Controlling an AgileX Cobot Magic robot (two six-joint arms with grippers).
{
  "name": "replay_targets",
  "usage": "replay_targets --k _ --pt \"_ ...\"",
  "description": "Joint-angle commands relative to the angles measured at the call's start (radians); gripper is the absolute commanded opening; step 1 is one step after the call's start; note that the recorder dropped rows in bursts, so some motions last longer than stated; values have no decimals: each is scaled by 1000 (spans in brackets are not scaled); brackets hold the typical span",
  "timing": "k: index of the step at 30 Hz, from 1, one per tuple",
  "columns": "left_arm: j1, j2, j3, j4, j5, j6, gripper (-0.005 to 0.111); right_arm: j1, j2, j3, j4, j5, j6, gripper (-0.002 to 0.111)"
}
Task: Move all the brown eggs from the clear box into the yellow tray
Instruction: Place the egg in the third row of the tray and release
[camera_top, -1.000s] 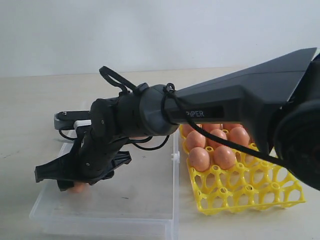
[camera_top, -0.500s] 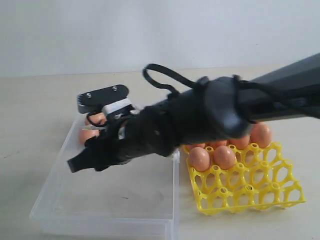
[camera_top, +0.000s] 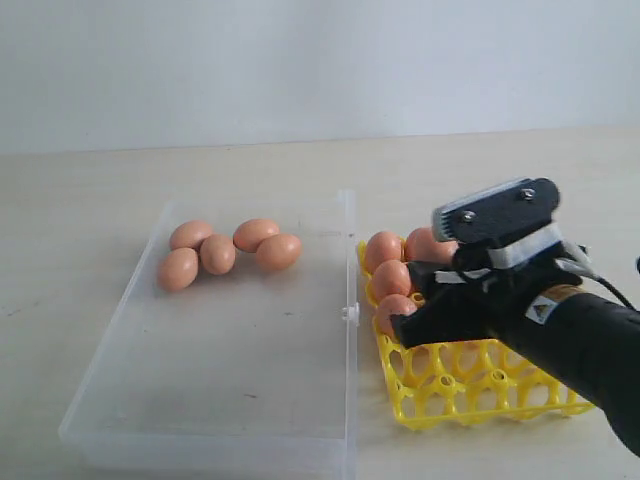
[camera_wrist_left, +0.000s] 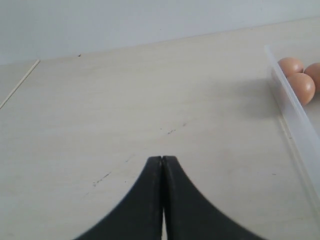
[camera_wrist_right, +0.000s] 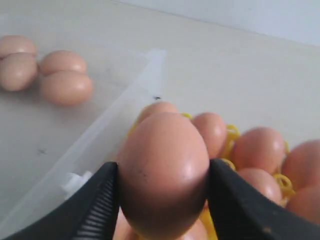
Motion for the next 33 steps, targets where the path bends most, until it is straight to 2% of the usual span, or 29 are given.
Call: replay_targets --k 1,6,15,18,19,21,23,24,26,29,31,32,33 --pt "-6 -6 -4 -2 -9 -5 0 -73 -16 74 2 -81 117 0" --pt "-6 -6 -4 -2 -9 -5 0 -128 -13 90 -6 -88 185 0" --pt "-6 -6 -4 -2 -9 -5 0 -161 66 90 -5 -97 183 0" --pt "-6 -6 -4 -2 -9 -5 0 -174 75 90 -72 -94 214 2" --pt "-6 -6 -4 -2 -9 -5 0 -174 75 90 -88 -92 234 5" --pt "-6 -6 -4 -2 -9 -5 0 -174 77 88 -112 -71 242 21" --pt "-6 -6 -4 -2 -9 -5 0 -174 77 88 -105 -67 223 54" --pt "-6 -6 -4 -2 -9 -5 0 -174 75 88 -91 -71 201 62" --pt "-6 -6 -4 -2 -9 -5 0 -174 59 88 -63 -67 114 68" --pt "-6 -6 -4 -2 -9 -5 0 -174 -20 72 -8 -9 -35 62" --pt "-6 -6 -4 -2 -9 -5 0 -174 -100 31 10 86 -106 50" --pt "-6 -6 -4 -2 -9 -5 0 -174 -167 -48 -7 237 -162 29" --pt "-6 -6 -4 -2 -9 -5 0 -174 -185 -100 -29 312 -176 17"
